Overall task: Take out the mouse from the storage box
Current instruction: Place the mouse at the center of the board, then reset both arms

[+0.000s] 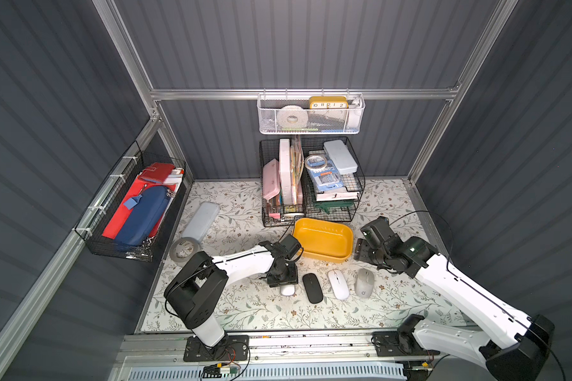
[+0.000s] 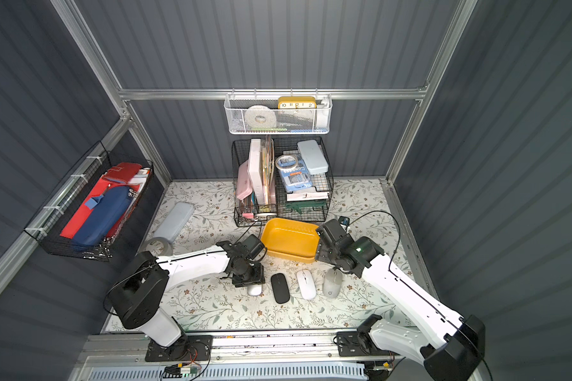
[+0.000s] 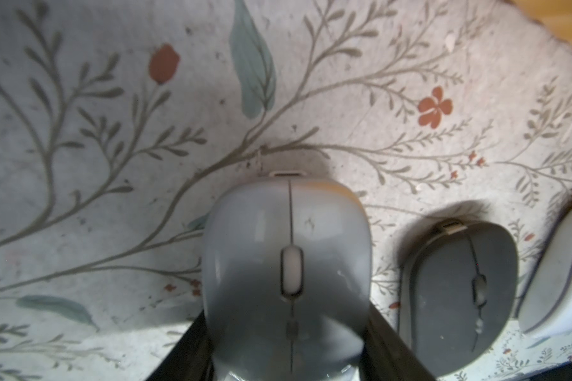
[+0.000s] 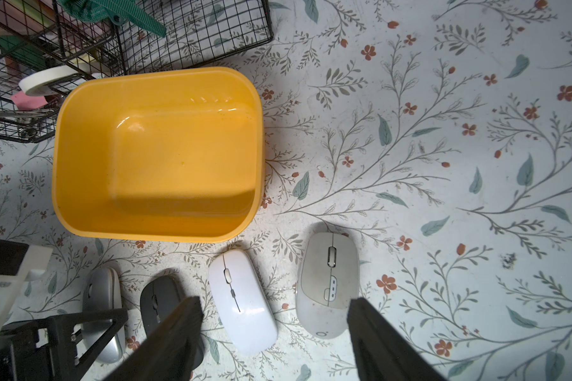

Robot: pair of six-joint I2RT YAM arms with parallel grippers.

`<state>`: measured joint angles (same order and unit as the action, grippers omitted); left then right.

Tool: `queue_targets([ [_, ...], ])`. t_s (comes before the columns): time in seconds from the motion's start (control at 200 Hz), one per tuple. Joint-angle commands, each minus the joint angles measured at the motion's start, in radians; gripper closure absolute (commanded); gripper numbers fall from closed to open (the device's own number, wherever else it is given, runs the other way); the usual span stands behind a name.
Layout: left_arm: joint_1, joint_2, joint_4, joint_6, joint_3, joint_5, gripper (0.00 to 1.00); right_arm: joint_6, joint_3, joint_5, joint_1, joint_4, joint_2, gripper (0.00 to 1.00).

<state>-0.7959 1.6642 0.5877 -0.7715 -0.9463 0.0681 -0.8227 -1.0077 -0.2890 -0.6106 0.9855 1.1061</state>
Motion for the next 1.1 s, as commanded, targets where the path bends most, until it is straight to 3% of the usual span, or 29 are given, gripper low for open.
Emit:
queue_targets([
  [0.0,-0.001,0.058,0.017,0.03,0.046,0.0,0.4,-0.003,-0.019,-0.008,0.003,-0.004,0.0,0.25],
  [0.075,-0.001,0.064,0.029,0.045,0.035,0.0,0.36,-0.003,-0.021,-0.006,0.002,-0.005,0.003,0.25],
  [0.235,-0.001,0.117,0.026,0.072,0.03,0.019,0.15,0.0,-0.042,-0.002,0.002,0.0,0.011,0.25],
  [0.395,-0.001,0.129,0.043,0.077,0.012,0.002,0.09,0.006,-0.051,-0.015,0.002,0.01,0.005,0.25],
  [0.445,-0.001,0.108,0.069,0.075,-0.006,-0.021,0.01,0.009,-0.056,-0.02,0.002,0.016,0.001,0.25],
  [0.73,-0.001,-0.109,0.489,-0.057,-0.257,-0.255,0.01,0.072,-0.133,-0.127,0.002,0.064,-0.006,0.2],
  [0.856,-0.001,-0.199,0.618,-0.113,-0.403,-0.372,0.01,0.121,-0.158,-0.177,0.003,0.051,-0.007,0.06],
  [0.911,-0.001,-0.219,0.644,-0.135,-0.495,-0.458,0.01,0.157,-0.18,-0.196,0.003,0.045,0.007,0.06],
  [0.946,0.0,-0.229,0.627,-0.126,-0.528,-0.514,0.01,0.181,-0.197,-0.221,0.003,0.043,0.02,0.09],
  [0.971,-0.001,-0.234,0.614,-0.091,-0.541,-0.541,0.01,0.202,-0.212,-0.241,0.004,0.038,0.03,0.19],
  [1.036,0.005,-0.221,0.579,-0.058,-0.577,-0.626,0.01,0.298,-0.256,-0.283,0.005,0.008,0.062,0.66],
  [1.041,0.006,-0.218,0.576,-0.056,-0.58,-0.636,0.01,0.307,-0.258,-0.287,0.005,0.006,0.065,0.65],
  [1.046,0.005,-0.215,0.573,-0.054,-0.583,-0.647,0.01,0.316,-0.262,-0.29,0.005,0.003,0.068,0.57],
  [1.051,0.005,-0.212,0.571,-0.052,-0.586,-0.657,0.01,0.325,-0.265,-0.294,0.005,0.002,0.071,0.37],
  [1.061,0.004,-0.206,0.569,-0.05,-0.592,-0.679,0.01,0.342,-0.275,-0.304,0.003,-0.003,0.077,0.12],
  [1.071,0.006,-0.2,0.565,-0.048,-0.596,-0.706,0.01,0.354,-0.282,-0.321,0.004,-0.004,0.083,0.04],
  [1.096,0.008,-0.183,0.561,-0.051,-0.608,-0.78,0.01,0.377,-0.303,-0.359,0.004,-0.007,0.098,0.01],
])
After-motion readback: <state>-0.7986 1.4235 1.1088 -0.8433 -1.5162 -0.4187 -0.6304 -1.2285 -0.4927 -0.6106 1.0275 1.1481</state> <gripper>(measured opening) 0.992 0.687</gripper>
